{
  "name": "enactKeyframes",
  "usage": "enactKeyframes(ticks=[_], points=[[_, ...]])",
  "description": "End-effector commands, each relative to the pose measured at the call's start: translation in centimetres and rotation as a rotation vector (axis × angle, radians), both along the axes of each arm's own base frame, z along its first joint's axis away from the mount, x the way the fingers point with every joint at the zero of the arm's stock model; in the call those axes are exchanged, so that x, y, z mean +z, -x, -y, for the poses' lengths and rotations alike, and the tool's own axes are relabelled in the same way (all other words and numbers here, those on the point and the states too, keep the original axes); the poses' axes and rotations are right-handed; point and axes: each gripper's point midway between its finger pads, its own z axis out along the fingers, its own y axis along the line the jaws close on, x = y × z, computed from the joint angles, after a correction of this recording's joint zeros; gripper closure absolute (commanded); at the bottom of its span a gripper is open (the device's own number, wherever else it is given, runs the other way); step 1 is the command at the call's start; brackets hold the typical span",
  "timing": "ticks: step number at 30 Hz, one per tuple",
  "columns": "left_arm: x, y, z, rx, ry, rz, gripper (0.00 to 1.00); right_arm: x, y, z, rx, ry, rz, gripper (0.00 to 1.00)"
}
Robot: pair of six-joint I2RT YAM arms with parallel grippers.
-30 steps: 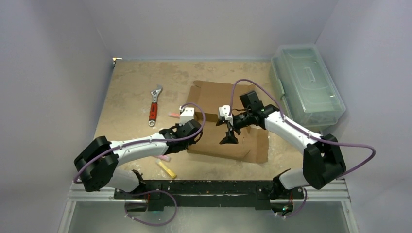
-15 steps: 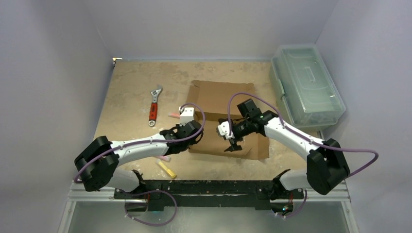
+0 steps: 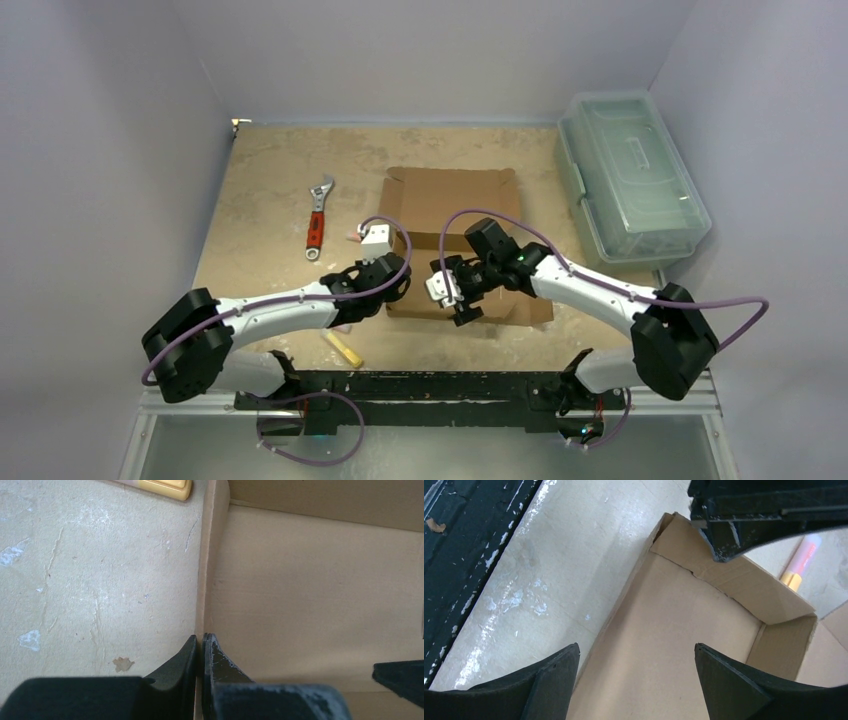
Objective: Fold the paper box
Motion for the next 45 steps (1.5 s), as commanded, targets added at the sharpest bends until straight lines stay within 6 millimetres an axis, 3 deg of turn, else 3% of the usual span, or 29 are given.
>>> enactKeyframes(ticks=[1, 8, 15, 21, 27, 34, 40, 45], points=[[0.3, -0.4, 0.6, 0.034, 0.047, 0.013, 1.0, -1.2, 0.0, -1.0, -0.023, 0.022, 0.008, 0.14], [0.7, -0.6, 0.9, 0.039, 0.057, 0.02, 0.93, -3.1, 0.6, -1.2, 0.012, 0.083, 0.03, 0.22], [1.2, -1.1, 0.4, 0.047, 0.034, 0.042, 0.67, -3.6, -0.1, -0.9, -0.015, 0.113, 0.047, 0.3], [1.3, -2.7, -0.1, 0.044, 0.013, 0.042, 0.6, -3.7, -0.1, -0.9, -0.018, 0.118, 0.043, 0.32], [1.2, -4.8, 0.7, -0.044, 0.06, 0.003, 0.59, -3.8, 0.0, -0.9, -0.017, 0.121, 0.039, 0.32], [0.3, -4.8, 1.5, -0.126, 0.056, -0.038, 0.6, -4.0, -0.1, -0.9, -0.021, 0.127, 0.035, 0.32], [-1.4, -5.7, 1.0, -0.156, -0.059, -0.083, 0.6, -4.0, -0.4, -0.9, -0.038, 0.131, 0.039, 0.33], [-1.4, -6.2, 0.9, -0.148, -0.102, -0.091, 0.72, -4.0, -0.5, -0.9, -0.044, 0.135, 0.038, 0.33]])
